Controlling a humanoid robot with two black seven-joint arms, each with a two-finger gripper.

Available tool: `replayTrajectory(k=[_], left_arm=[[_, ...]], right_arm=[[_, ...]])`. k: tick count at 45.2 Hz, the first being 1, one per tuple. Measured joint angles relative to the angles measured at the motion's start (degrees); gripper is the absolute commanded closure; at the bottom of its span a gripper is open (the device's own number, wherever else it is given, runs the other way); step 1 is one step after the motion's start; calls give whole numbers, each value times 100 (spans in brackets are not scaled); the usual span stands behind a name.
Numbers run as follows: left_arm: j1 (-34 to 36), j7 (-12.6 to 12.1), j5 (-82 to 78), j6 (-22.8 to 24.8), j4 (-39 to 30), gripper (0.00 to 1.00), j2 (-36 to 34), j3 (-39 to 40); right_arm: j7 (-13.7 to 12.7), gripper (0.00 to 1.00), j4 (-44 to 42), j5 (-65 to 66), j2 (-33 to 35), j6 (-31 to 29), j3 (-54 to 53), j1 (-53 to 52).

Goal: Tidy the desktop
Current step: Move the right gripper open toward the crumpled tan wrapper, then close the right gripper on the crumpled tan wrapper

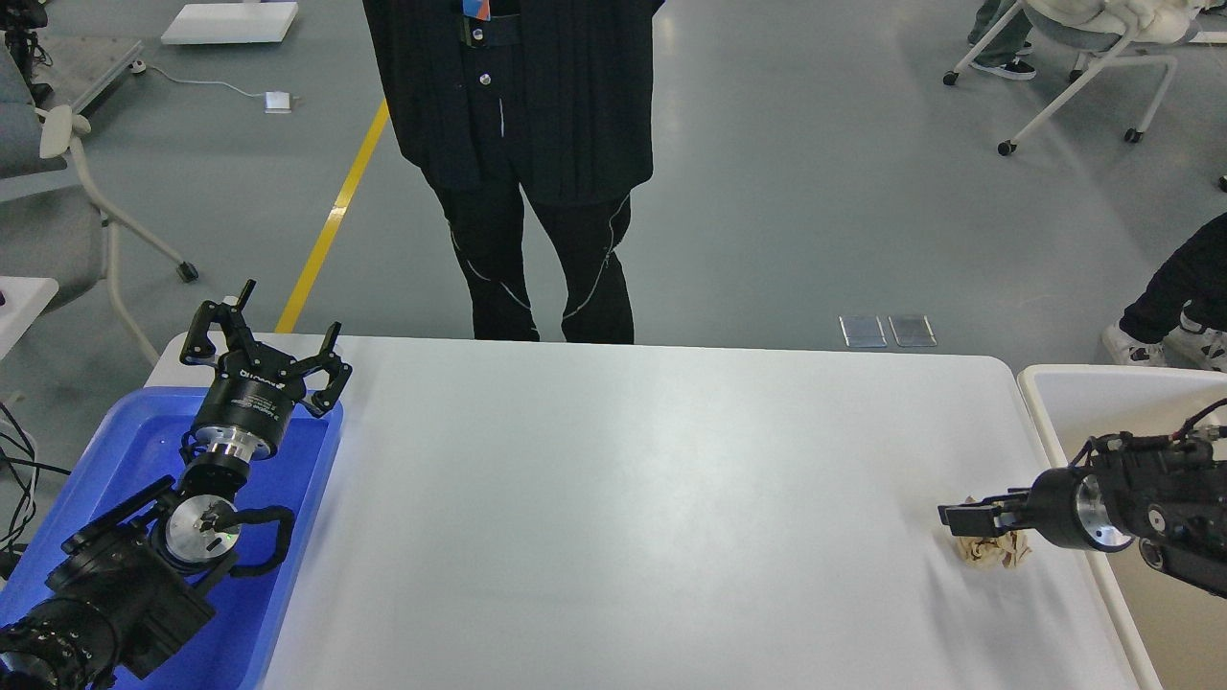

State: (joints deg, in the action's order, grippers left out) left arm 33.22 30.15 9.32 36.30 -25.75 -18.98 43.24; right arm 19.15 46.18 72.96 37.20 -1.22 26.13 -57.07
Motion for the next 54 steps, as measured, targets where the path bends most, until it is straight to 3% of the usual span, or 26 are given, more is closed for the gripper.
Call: replayTrajectory(k=[24,30,33,37,45,47,50,54], left_arm=[[0,0,0,0,0,0,0,0],[0,0,0,-1,1,0,0,0],[0,0,0,-1,1,0,0,0],[0,0,0,-1,1,0,0,0],[0,0,0,-2,1,0,0,0],[0,0,0,-2,1,0,0,0],[0,0,0,-2,1,0,0,0],[0,0,0,-2,1,0,0,0]], right_arm=[[1,3,-94,-1,-27,36,-9,203],[1,19,-132,-1,-45,66,-26,249],[1,34,-164,-1,-65,89,-46,287],[1,47,-208,-1,-87,135,-63,330],[68,65,-254,-1,-114,187,-56,379],[92,75,-263,-1,-117,197,-50,384],[118,100,-271,-1,-122,209,-41,390],[142,100,-279,-1,-126,211,-17,391]])
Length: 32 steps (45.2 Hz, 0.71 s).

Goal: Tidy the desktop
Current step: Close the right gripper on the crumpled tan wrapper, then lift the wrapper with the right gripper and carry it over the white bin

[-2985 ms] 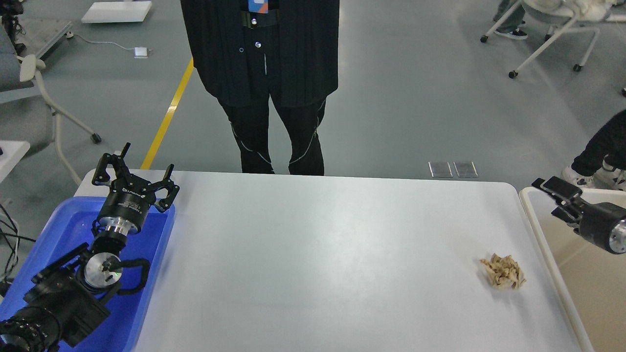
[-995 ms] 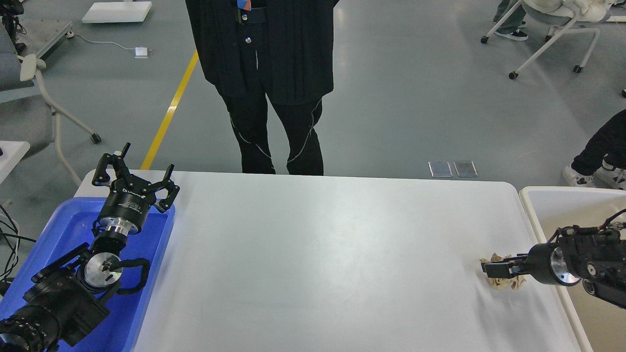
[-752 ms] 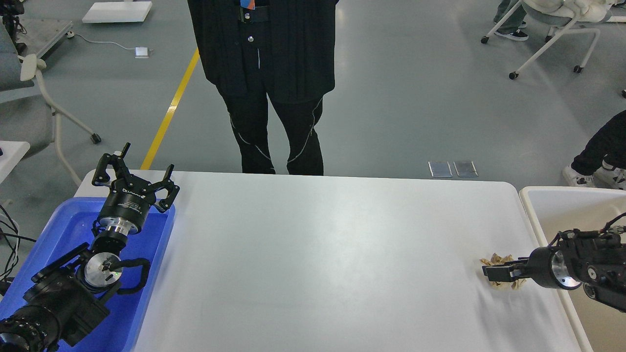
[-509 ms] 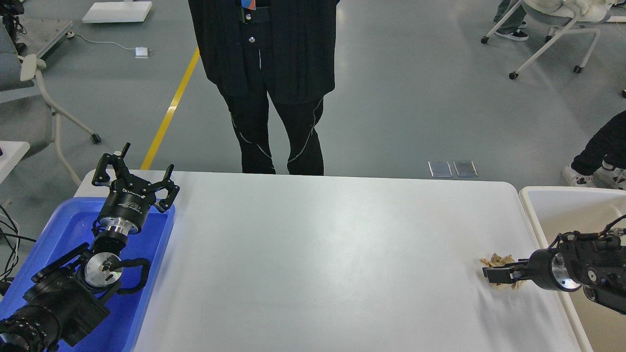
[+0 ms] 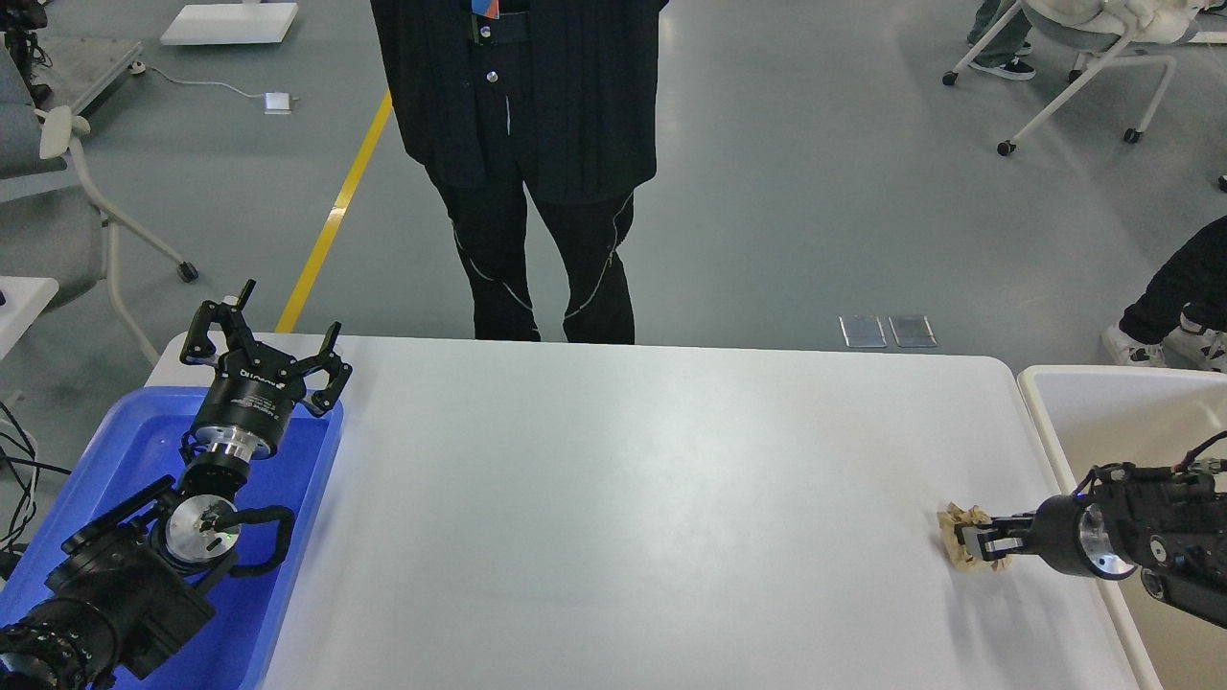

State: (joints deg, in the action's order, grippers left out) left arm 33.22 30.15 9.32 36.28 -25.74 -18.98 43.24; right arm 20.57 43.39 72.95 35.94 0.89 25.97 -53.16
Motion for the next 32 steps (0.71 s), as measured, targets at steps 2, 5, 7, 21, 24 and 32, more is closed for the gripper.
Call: replayTrajectory(k=[2,5,7,21,24,32], left_arm=[[0,0,0,0,0,0,0,0],[0,0,0,0,0,0,0,0],[0,0,0,0,0,0,0,0],[0,0,0,0,-1,0,0,0],[0,0,0,0,-1,0,0,0],[0,0,0,0,-1,0,0,0]], right_arm=[[5,100,-4,0,-1,-2,6,-1],[14,100,-22,0,-4,-8,9,-11],[17,100,-44,2,-4,-9,9,-19],[35,100,-194,-11,8,-5,-69,-134],[38,100,-201,-28,29,-12,-78,-208],[163,100,-57,-378,238,-92,-86,-540]])
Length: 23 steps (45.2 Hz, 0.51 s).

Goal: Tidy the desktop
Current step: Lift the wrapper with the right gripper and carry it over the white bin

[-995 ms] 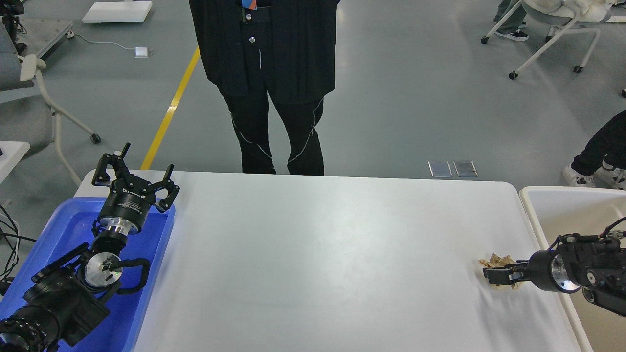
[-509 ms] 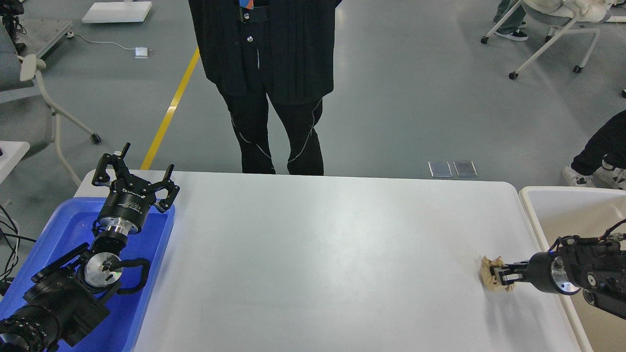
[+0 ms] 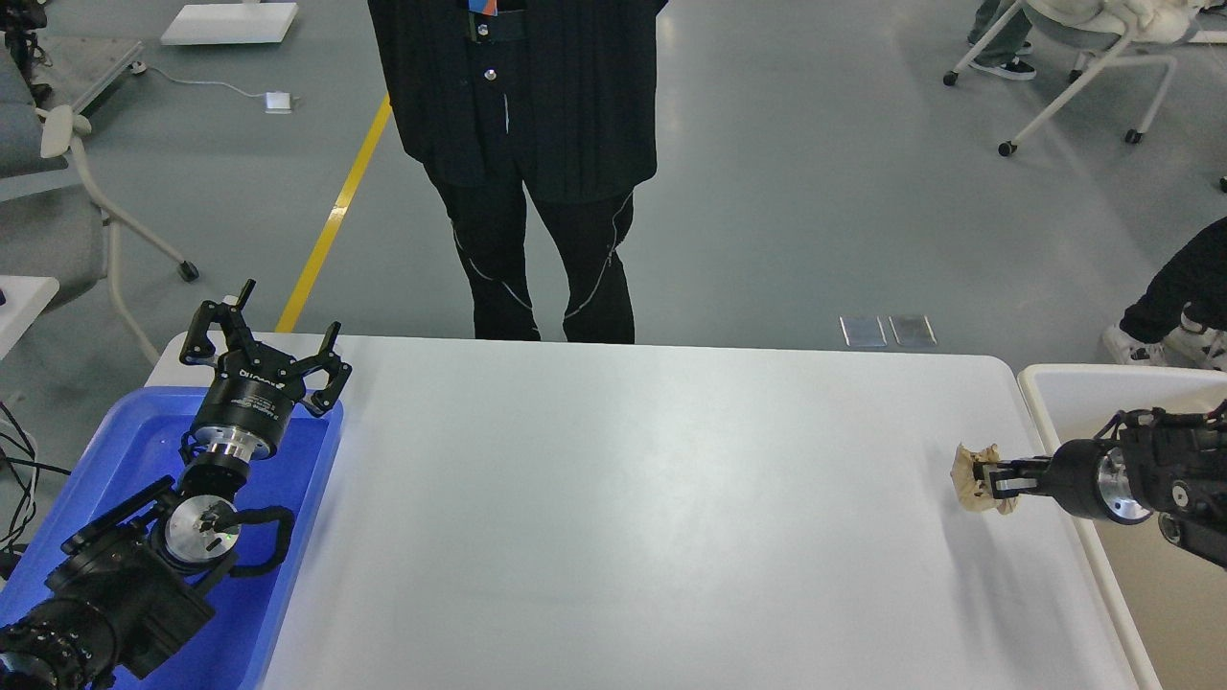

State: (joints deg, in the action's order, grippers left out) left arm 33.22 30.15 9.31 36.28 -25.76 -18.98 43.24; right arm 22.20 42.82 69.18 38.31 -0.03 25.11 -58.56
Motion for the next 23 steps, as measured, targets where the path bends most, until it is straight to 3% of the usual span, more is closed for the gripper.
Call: replayTrajectory(k=[8,23], left_arm=[[1,0,0,0,1,0,-1,0],[0,0,0,-1,1,0,0,0]], right_arm=[[594,100,587,-703,554,-534,-67,-597],[1017,100,1096,-1621,1542,-1733,-936,-1201]])
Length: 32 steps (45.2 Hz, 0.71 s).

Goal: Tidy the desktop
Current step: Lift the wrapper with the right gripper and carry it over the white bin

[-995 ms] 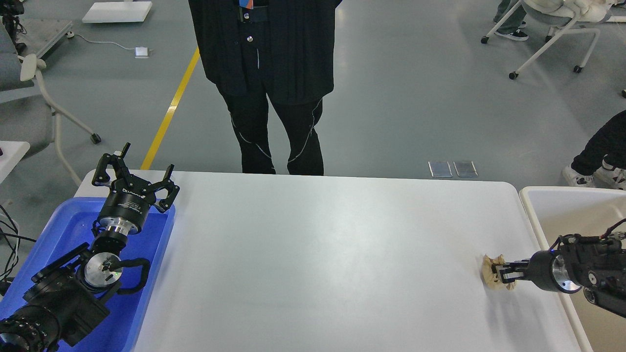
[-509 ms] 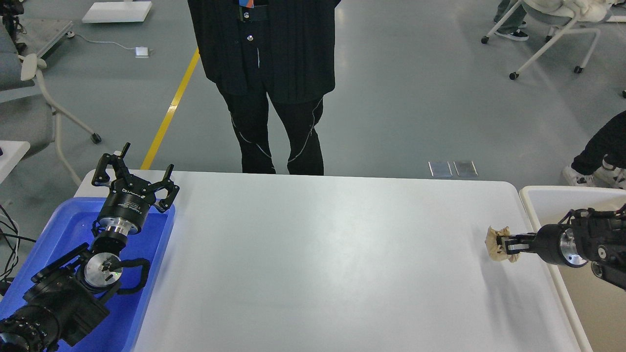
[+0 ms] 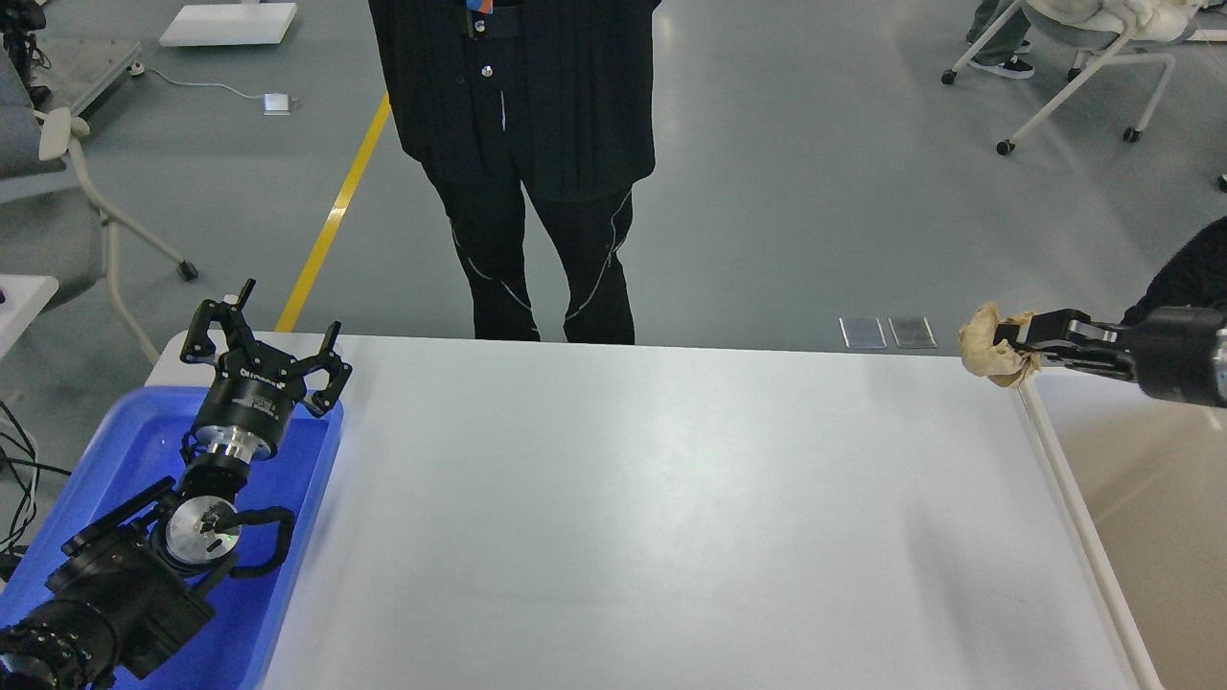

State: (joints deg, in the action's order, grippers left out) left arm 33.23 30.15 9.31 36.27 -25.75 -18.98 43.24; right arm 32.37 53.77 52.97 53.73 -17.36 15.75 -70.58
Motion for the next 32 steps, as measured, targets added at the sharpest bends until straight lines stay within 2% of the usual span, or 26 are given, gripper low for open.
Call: replayTrajectory(k=[9,19,27,32], left_arm=[[0,0,0,0,-1,0,0,0],[0,0,0,0,0,0,0,0],[0,0,0,0,0,0,0,0],[-1,0,1,0,0,0,0,0]], right_arm=[[75,100,71,-214,450,-603,-588,-126],[101,100,-104,-314,708,-974,-971,-174],[111,100,-797,-538,696,-1102,-1088,-150],[108,100,-1594,-878,464,-1145,-1095,-38]])
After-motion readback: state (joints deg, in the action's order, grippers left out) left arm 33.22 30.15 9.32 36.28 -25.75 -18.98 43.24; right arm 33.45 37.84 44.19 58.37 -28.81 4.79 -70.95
